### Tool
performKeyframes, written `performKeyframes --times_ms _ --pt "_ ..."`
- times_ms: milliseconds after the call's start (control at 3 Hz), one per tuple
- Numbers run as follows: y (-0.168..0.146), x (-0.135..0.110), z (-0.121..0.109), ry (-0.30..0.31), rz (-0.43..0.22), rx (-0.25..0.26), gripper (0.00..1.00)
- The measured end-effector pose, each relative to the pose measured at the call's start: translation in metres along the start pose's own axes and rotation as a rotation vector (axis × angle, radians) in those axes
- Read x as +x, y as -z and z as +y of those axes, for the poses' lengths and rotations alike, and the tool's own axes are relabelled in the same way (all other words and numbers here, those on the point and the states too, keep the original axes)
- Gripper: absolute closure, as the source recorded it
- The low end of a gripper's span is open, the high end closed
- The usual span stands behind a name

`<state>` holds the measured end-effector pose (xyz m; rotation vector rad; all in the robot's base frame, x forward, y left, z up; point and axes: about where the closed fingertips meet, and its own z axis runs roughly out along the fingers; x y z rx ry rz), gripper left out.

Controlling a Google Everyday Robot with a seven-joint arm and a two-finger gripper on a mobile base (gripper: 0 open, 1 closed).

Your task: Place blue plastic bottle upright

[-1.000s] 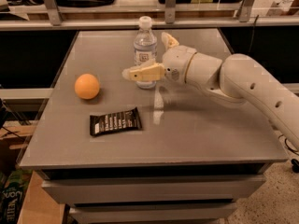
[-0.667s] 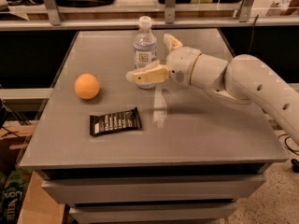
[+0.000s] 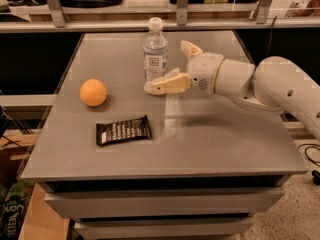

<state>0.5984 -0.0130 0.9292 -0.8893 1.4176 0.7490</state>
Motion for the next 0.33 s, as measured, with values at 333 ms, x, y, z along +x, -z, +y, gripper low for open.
performKeyframes --times_ms 333 --pt "0.0082 0.0053 0.0005 -0.010 0.017 -0.008 0.00"
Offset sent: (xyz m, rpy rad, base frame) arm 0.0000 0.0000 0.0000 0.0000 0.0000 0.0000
